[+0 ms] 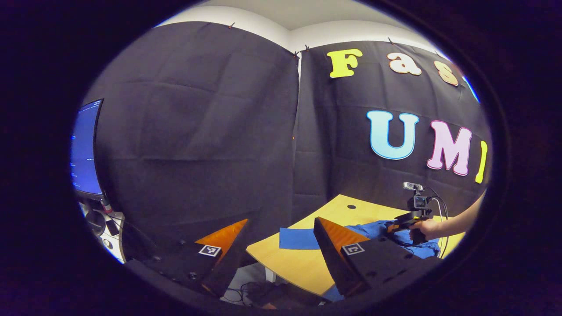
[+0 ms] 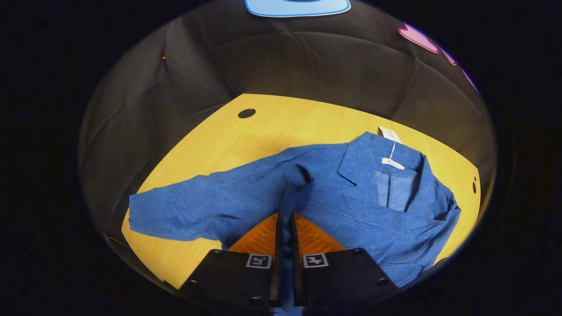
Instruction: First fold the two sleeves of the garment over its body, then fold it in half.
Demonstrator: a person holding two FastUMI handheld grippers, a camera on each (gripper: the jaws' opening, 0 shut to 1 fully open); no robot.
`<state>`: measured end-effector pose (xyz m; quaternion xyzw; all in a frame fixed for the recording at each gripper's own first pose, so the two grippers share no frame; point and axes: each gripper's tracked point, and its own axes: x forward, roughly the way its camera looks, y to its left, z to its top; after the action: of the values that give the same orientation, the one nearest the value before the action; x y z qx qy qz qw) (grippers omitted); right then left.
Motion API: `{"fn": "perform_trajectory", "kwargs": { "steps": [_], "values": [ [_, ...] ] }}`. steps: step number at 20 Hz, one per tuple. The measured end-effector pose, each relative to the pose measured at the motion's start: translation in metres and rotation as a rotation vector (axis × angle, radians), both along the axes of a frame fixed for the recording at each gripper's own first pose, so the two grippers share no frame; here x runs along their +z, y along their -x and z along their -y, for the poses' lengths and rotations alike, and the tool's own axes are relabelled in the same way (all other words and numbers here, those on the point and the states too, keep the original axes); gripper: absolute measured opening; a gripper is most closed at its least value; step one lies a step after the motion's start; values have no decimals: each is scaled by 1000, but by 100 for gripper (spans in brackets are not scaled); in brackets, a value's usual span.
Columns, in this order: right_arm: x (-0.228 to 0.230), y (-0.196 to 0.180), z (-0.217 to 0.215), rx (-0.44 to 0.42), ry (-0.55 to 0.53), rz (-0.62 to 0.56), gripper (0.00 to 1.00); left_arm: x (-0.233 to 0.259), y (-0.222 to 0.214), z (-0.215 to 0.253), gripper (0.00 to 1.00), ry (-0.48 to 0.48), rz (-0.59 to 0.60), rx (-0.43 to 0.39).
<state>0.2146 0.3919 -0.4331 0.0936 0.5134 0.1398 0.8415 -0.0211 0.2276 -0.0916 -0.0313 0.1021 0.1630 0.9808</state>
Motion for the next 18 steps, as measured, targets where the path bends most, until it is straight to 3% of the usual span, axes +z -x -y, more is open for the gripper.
{"fn": "perform_trajectory", "kwargs": {
  "steps": [1, 2, 4, 5, 6, 8, 9, 10, 11, 12, 13, 14, 15, 18],
  "values": [
    [2, 1, -7, 8, -28, -7, 16, -1, 1, 1, 82, 6, -6, 7],
    [4, 0, -13, 21, -58, -9, 14, -3, 2, 1, 82, 14, -12, 16],
    [12, -2, -23, 45, -81, 12, 55, -1, -2, 7, 82, 21, -7, 19],
    [17, 0, -24, 52, -88, 21, 51, 3, -4, 10, 82, 18, 1, 15],
    [24, 1, -24, 57, -92, 32, 54, 5, -7, 11, 82, 11, 7, 11],
    [45, -2, -16, 64, -83, 95, 70, 6, -13, 13, 82, -6, 15, -2],
    [58, -3, -9, 62, -75, 137, 88, 8, -17, 15, 82, -8, 19, -14],
    [74, -4, -1, 53, -71, 181, 84, 8, -20, 19, 82, -6, 25, -31],
    [93, -6, 7, 34, -74, 231, 99, 10, -25, 23, 82, -4, 32, -48],
    [114, -5, 15, 12, -80, 277, 99, 11, -31, 24, 82, -3, 45, -62],
    [134, -2, 26, -11, -87, 319, 89, 13, -37, 24, 82, 0, 65, -72],
    [155, 0, 36, -34, -99, 365, 89, 13, -41, 20, 82, 1, 86, -72],
    [176, 3, 47, -55, -110, 411, 98, 11, -49, 15, 82, 2, 103, -67],
    [217, 27, 88, -110, -120, 485, 97, -16, -82, 4, 82, 13, 77, -98]
  ]
}}
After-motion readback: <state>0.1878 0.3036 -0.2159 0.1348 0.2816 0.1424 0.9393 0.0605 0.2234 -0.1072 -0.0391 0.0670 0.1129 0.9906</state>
